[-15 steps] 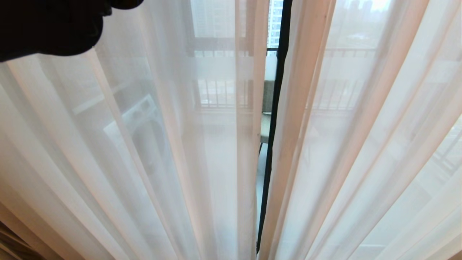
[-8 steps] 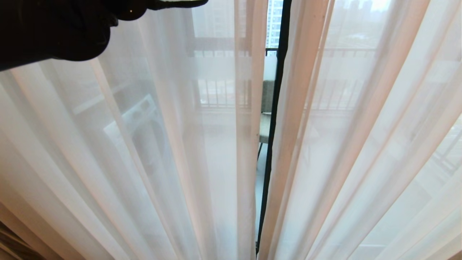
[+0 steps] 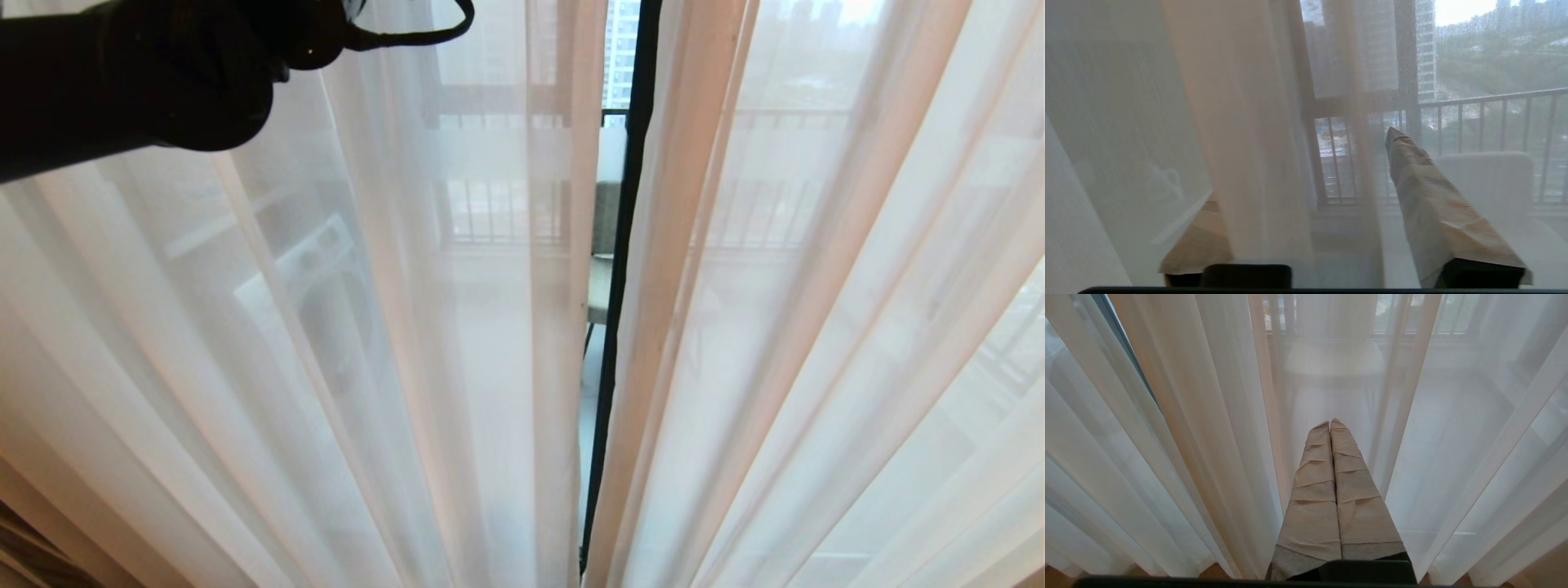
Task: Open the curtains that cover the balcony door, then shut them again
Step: Pull the inner curtains open on both sides
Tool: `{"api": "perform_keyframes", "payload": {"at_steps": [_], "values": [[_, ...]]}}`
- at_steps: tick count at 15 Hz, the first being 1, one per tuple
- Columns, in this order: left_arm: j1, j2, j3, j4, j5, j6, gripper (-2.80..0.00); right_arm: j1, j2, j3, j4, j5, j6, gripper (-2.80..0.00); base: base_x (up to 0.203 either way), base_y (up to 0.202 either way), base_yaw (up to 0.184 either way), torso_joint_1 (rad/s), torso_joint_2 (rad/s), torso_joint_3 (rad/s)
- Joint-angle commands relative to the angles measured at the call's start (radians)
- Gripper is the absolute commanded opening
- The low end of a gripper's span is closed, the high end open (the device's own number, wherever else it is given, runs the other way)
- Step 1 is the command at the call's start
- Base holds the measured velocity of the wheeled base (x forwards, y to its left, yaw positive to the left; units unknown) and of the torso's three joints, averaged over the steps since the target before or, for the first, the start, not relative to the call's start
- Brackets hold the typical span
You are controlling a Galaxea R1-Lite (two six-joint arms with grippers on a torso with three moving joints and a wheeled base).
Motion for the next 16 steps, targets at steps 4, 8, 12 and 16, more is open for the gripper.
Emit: {"api": "perform_keyframes", "payload": {"at_steps": [4, 8, 12, 16], "values": [[0.053, 0.002, 0.005, -0.004, -0.019, 0.000, -2.80, 0.000, 0.001, 0.000, 0.000, 0.000, 0.000, -2.80, 0.000, 0.000, 0.000, 0.000, 0.00, 0.000], [0.082, -0.007, 0.009, -0.004, -0.020, -0.030, -2.80, 0.000, 0.000, 0.000, 0.000, 0.000, 0.000, -2.80, 0.000, 0.000, 0.000, 0.000, 0.00, 0.000], [0.131, -0.037, 0.013, -0.002, -0.049, -0.035, -2.80, 0.000, 0.000, 0.000, 0.000, 0.000, 0.000, -2.80, 0.000, 0.000, 0.000, 0.000, 0.00, 0.000], [0.170, -0.117, 0.101, 0.003, -0.060, -0.075, -2.80, 0.000, 0.001, 0.000, 0.000, 0.000, 0.000, -2.80, 0.000, 0.000, 0.000, 0.000, 0.00, 0.000]]}}
